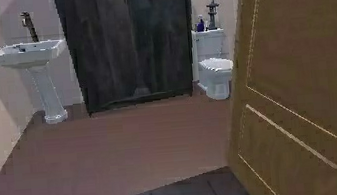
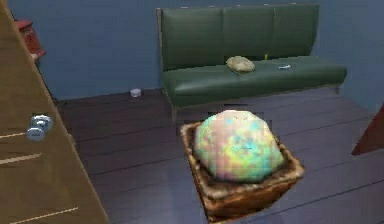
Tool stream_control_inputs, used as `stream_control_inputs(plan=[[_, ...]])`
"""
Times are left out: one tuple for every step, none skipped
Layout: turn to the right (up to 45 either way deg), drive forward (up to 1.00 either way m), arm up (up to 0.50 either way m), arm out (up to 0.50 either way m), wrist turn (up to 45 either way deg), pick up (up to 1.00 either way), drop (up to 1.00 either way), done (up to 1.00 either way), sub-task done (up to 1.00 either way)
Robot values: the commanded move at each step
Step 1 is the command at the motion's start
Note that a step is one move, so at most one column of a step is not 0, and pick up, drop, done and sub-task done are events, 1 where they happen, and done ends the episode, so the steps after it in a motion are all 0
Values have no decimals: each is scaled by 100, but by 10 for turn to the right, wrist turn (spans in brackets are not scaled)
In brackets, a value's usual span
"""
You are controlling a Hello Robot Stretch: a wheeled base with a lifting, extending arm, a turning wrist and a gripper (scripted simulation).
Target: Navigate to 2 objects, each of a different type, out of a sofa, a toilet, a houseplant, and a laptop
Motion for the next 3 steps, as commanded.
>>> stream_control_inputs(plan=[[0, 100, 0, 0, 0, 0, 0, 0, 0], [0, 55, 0, 0, 0, 0, 0, 0, 0], [450, 0, 0, 0, 0, 0, 0, 0, 0]])
